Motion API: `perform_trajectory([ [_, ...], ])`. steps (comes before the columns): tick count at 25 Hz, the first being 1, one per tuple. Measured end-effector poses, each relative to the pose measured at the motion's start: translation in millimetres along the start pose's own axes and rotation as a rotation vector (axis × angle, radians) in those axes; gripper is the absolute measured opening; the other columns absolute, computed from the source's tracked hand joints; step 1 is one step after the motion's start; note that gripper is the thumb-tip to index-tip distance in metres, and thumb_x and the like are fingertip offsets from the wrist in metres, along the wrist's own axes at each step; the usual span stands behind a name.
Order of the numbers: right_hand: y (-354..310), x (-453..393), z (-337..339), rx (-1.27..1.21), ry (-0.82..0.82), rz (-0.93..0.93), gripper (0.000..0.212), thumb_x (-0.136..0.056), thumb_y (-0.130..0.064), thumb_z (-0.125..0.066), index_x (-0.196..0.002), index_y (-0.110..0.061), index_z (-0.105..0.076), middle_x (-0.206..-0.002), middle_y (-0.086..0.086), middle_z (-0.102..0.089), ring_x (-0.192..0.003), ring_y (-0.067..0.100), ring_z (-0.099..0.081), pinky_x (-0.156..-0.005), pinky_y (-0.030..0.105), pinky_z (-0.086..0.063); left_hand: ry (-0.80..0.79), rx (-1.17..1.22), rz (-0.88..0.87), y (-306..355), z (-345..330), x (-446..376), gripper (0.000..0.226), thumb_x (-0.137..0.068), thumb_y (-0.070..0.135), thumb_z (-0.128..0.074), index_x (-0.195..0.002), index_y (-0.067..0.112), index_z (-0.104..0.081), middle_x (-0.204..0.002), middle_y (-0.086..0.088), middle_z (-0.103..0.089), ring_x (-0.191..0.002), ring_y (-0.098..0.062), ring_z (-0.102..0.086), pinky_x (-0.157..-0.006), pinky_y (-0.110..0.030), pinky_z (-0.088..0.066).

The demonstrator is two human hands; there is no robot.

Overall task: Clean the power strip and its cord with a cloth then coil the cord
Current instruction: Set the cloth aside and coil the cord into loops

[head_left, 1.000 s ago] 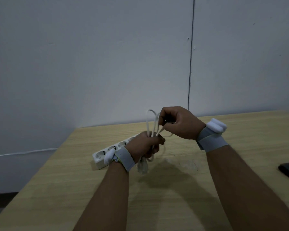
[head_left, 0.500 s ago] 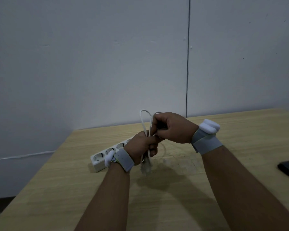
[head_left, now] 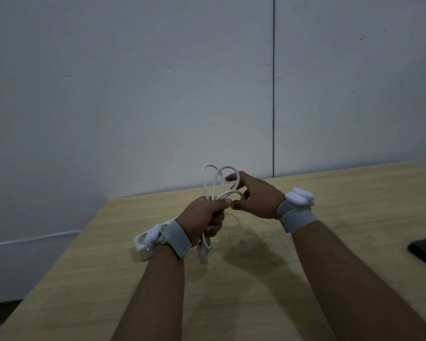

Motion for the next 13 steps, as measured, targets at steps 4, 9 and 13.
perform_trajectory([
  [4, 0, -1, 17, 0.002, 0.209, 0.053, 0.032, -0.073, -0.021, -0.07, -0.099, -0.034, -0.057, -0.079, -0.015, -0.062, -0.063, 0.002, -0.06, -0.061, 0.018, -0.047, -0.006, -0.164, 0.066, -7, -1, -3, 0.048, -0.097, 0.023, -0.054, -0.053, 0.018, -0.035, -0.044, 0.001, -0.023, -0.035, -0.011, -0.018, -0.04, -0.017, -0.022],
  [9, -11, 3, 25, -0.073, 0.194, 0.114, 0.029, -0.073, -0.013, -0.067, -0.093, -0.033, -0.061, -0.084, -0.016, -0.064, -0.059, 0.004, -0.058, -0.057, 0.015, -0.046, 0.043, -0.504, 0.03, -10, -1, -6, 0.053, -0.089, 0.029, -0.067, -0.044, 0.017, -0.04, -0.039, -0.003, -0.035, -0.036, -0.017, -0.029, -0.045, -0.024, -0.032],
  [13, -13, 9, 37, -0.222, 0.061, 0.094, 0.029, -0.074, -0.005, -0.061, -0.089, -0.029, -0.068, -0.085, -0.009, -0.068, -0.055, 0.008, -0.051, -0.059, 0.024, -0.048, 0.172, -0.741, 0.006, -9, -3, -12, 0.047, -0.085, 0.044, -0.068, -0.053, 0.015, -0.047, -0.04, 0.003, -0.042, -0.035, -0.015, -0.037, -0.049, -0.026, -0.036],
])
Point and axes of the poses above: each hand's wrist, its own x-axis away from the middle knuckle, its own z-axis out of the back of the hand, y = z × x, the point moved 2 cm from there along -x, towards the middle knuckle
